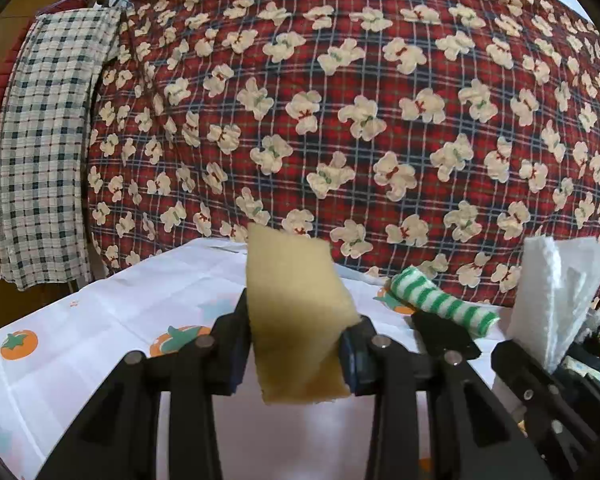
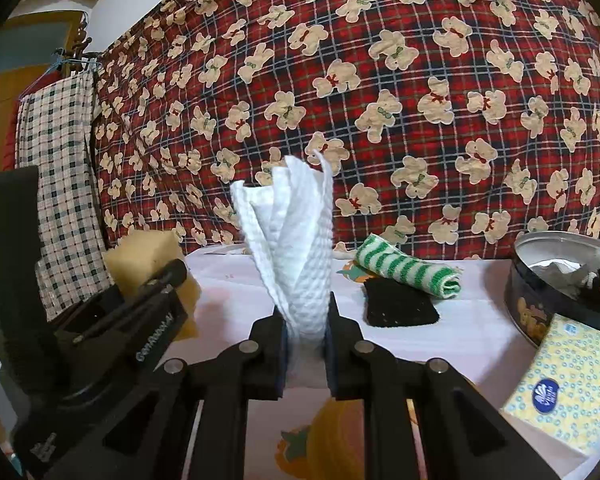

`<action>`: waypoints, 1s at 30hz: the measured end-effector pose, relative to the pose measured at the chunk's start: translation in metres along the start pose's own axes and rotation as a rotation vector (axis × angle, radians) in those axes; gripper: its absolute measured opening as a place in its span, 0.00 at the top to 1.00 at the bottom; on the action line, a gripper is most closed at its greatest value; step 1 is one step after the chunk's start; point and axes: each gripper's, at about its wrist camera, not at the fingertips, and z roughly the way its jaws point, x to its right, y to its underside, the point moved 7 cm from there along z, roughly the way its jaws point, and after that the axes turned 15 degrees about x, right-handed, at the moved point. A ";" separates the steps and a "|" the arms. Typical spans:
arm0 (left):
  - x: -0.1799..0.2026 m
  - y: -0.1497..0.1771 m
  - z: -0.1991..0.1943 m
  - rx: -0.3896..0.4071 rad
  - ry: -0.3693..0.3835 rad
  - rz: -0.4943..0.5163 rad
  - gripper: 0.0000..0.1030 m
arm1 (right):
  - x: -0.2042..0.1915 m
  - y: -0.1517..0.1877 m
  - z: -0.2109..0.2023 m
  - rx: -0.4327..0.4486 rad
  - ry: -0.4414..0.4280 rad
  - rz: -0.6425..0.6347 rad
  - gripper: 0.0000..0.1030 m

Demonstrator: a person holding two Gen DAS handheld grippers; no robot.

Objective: Organize soft objects
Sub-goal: 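Carry the white towel and tan sponge in both tools over the metal tin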

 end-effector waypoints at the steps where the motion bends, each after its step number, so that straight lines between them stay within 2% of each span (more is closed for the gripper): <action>1: 0.001 0.000 -0.003 0.002 0.004 -0.001 0.65 | 0.000 0.000 -0.002 0.000 -0.001 -0.002 0.84; 16: 0.026 -0.001 -0.048 0.026 0.061 -0.022 0.65 | 0.022 -0.003 -0.041 0.016 0.004 -0.033 0.84; 30: 0.076 0.003 -0.076 0.030 0.158 -0.016 0.65 | 0.094 -0.015 -0.080 0.036 0.085 -0.077 0.84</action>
